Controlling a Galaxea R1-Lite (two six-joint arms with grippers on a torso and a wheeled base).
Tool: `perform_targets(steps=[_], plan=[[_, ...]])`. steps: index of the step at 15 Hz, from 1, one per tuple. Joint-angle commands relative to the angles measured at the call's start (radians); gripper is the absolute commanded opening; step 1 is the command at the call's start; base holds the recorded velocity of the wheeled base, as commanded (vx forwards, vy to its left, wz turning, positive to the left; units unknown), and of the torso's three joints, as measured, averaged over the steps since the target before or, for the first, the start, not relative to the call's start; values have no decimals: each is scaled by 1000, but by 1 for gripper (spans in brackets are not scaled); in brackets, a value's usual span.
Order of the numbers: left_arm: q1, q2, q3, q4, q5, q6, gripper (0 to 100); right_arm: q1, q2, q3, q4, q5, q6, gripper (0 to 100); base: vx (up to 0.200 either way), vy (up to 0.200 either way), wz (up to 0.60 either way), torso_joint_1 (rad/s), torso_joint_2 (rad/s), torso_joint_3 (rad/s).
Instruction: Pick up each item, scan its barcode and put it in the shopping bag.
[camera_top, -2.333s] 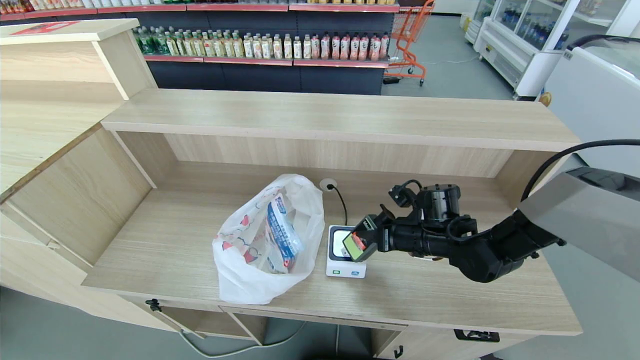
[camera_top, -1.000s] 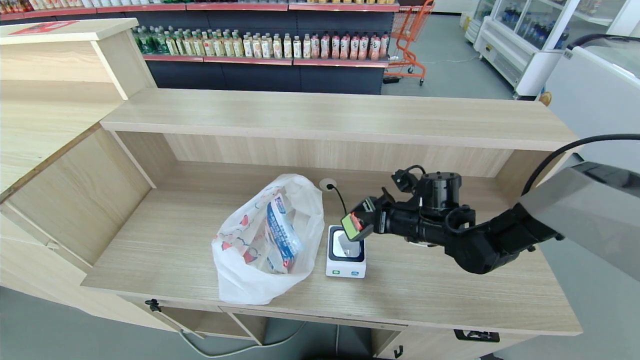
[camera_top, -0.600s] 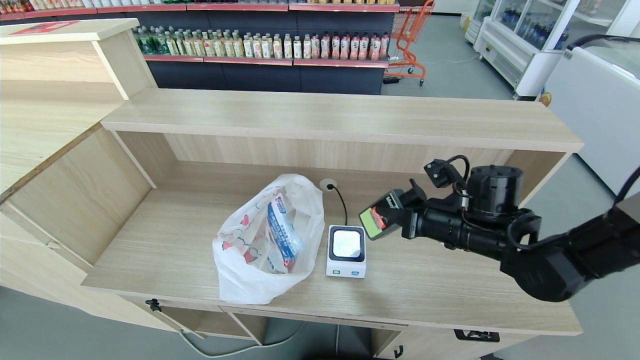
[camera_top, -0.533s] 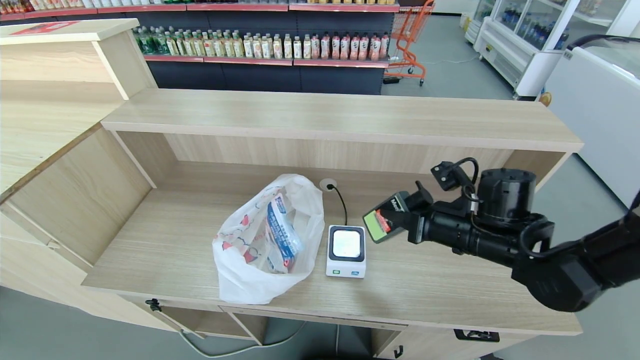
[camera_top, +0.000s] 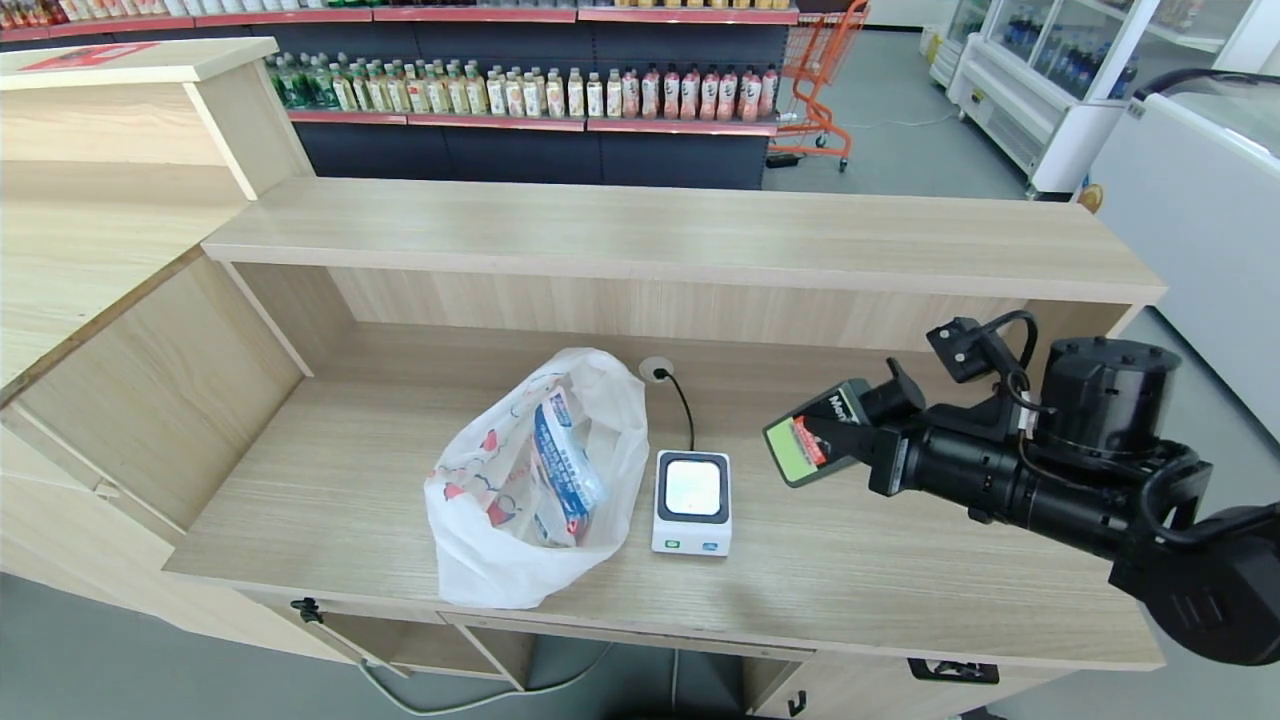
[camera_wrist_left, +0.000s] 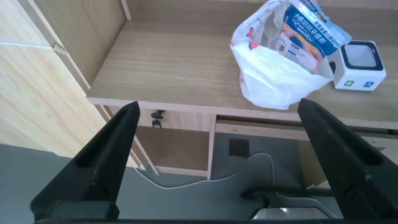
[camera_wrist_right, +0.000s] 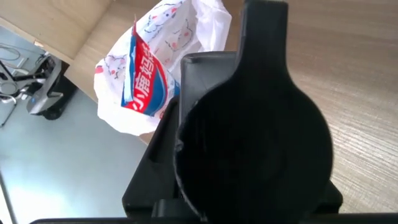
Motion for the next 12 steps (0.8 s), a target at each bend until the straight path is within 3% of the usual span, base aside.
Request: perform_targets(steps=[1,2,8,12], plan=[[1,0,0,0,0,1,100,-1,-3,7,0,0,0,0,200,200,0,2,2,2],[1,0,0,0,0,1,100,1,-3,8,0,0,0,0,200,200,0,-2,-2,2],[0,0,0,0,0,14,100,53,58,-36,17,2,-61,0,200,0,0,4,1,3],[0,0,0,0,2,1,100,76,118,-27,37,4,-118,0,0,0,0,0,0,0]])
